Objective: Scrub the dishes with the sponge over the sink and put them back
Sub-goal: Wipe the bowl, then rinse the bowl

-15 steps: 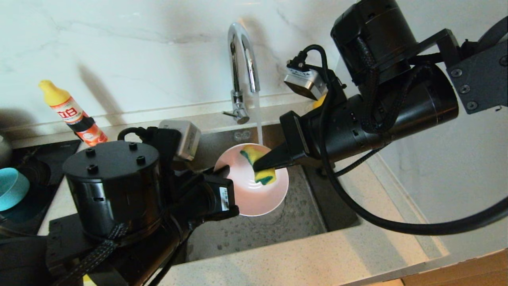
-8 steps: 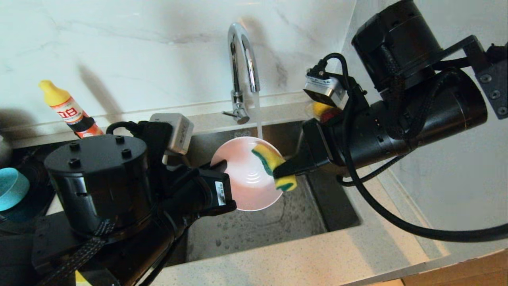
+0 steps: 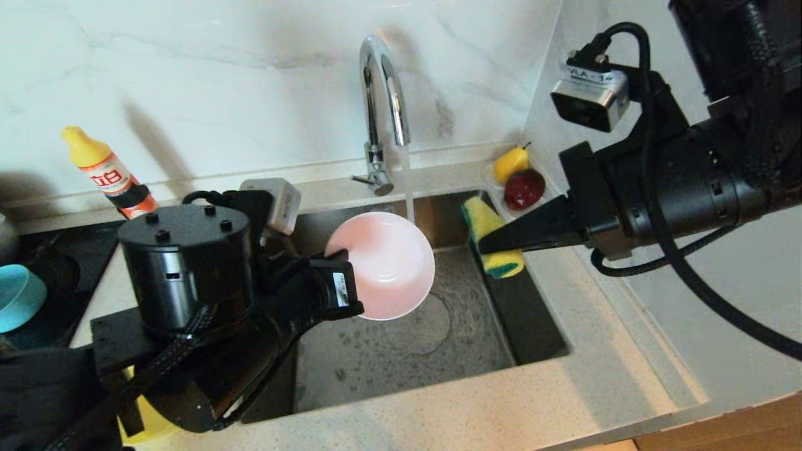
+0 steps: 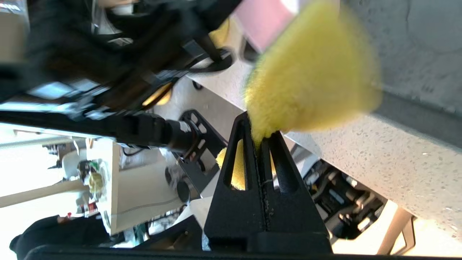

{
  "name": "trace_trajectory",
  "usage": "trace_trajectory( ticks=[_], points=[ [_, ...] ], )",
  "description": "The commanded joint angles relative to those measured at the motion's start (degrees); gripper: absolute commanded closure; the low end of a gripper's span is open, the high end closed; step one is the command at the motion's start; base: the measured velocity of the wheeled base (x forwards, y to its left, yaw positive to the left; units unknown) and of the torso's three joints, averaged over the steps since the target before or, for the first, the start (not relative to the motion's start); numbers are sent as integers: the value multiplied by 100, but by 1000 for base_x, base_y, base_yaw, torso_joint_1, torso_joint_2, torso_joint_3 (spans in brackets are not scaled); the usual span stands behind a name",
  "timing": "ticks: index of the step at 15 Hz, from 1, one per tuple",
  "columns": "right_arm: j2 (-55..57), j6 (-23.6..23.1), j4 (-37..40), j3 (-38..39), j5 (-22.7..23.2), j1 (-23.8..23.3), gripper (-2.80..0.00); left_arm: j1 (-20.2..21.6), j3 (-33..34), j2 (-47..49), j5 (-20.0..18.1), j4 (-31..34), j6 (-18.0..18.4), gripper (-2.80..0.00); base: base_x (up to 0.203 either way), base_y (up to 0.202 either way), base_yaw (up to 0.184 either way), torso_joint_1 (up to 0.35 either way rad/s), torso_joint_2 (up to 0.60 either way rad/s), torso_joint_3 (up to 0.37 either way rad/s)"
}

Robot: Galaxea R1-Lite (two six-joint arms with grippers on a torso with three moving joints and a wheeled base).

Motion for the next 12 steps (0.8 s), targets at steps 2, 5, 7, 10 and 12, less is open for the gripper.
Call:
trace_trajectory(
  ticks=[2,5,7,10,12],
  points=[
    [-350,27,25,49,39,-167,0,383,-270,549,1,245,-317,0,0,0,0,0,0,0],
    [-507,34,23,298,48,-281,0,533,-809,716,-266,1342,-927,0,0,0,0,0,0,0],
    [-584,36,17,508,48,-308,0,662,-1419,847,-509,2500,-1396,0,0,0,0,0,0,0],
    [-672,27,10,696,57,-309,0,923,-2438,1481,-673,3869,-2175,0,0,0,0,0,0,0],
    [-665,20,10,736,57,-300,0,1095,-3003,1981,-699,4348,-2591,0,0,0,0,0,0,0]
  ],
)
